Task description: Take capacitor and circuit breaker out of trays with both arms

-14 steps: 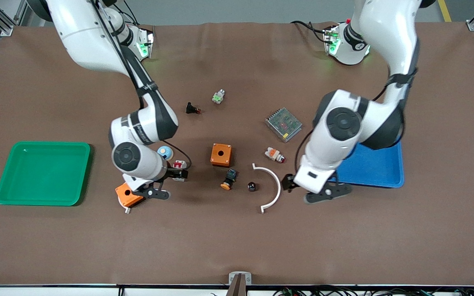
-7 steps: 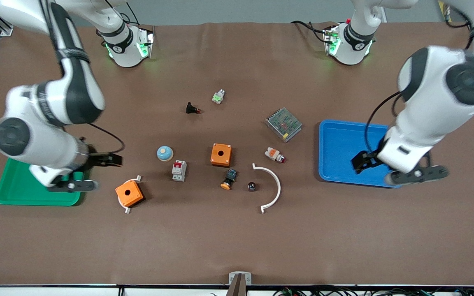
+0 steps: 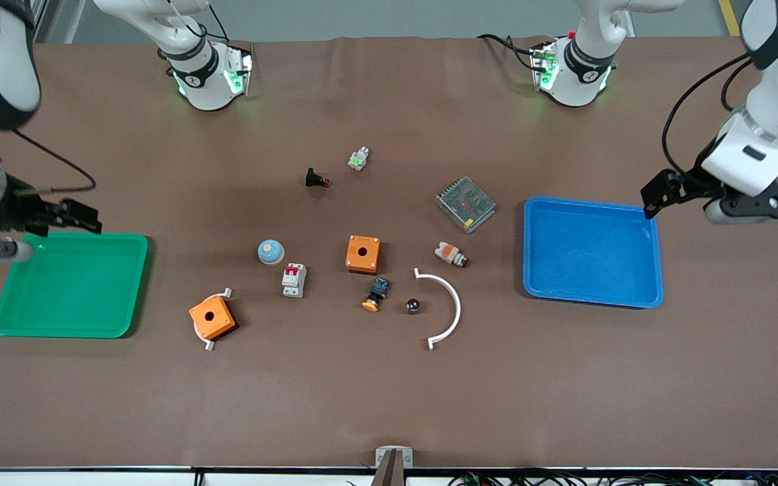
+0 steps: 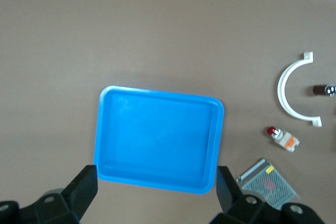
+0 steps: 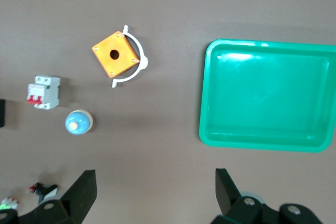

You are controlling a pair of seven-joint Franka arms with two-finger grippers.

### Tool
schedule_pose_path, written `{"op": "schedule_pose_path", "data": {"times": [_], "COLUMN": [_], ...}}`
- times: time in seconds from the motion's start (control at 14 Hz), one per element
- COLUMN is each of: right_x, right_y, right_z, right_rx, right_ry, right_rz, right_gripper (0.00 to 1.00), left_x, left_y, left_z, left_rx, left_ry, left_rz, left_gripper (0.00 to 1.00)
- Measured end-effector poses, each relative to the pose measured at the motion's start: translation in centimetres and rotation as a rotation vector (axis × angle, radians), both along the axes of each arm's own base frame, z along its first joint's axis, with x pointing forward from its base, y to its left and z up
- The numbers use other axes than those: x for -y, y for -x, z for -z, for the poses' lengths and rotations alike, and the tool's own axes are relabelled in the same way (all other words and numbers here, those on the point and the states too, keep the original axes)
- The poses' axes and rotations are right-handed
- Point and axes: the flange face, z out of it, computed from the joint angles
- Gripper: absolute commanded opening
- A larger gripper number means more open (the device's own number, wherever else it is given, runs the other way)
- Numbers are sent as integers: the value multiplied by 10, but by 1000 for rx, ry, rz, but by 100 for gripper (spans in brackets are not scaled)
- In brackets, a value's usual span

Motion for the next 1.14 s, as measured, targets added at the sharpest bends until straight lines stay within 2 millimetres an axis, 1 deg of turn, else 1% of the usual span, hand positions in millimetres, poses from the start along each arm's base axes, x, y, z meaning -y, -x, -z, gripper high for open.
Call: {"op": "schedule_pose_path", "data": {"times": [0.07,0.14,0.21,0.29,0.36,0.5,0.57,0.64,0.79,0.86,1.0,1.14], "right_x": [-1,-2,0,5,14,36,44,48,47,47,45,43], "right_y": [19,36,49,57,62,65,66,67,68,68,68,67], "right_z": [-17,-29,-37,-42,-43,-43,-43,-44,-51,-55,-58,-61], "right_rx": [23,41,53,60,63,60,55,51,51,56,61,65], "right_ry": [-4,-6,-4,3,9,12,12,12,12,12,13,14], "right_rz": [-3,-6,-4,3,11,18,22,26,25,24,21,17], "right_gripper": [100,100,100,100,100,100,100,100,100,100,100,100], "left_x": [-1,-2,-2,-2,-2,-2,-2,-2,-1,1,3,4], "left_y": [4,6,6,6,5,5,5,5,-1,-6,-17,-21], "left_z": [-8,-14,-20,-26,-31,-36,-38,-40,-47,-47,-41,-39], "left_rx": [8,21,32,44,54,65,61,41,-3,-15,-30,-34], "left_ry": [1,3,4,6,8,9,9,5,3,8,14,14], "left_rz": [2,4,5,5,4,4,4,3,0,0,0,0], "left_gripper": [100,100,100,100,100,100,100,100,100,100,100,100]}}
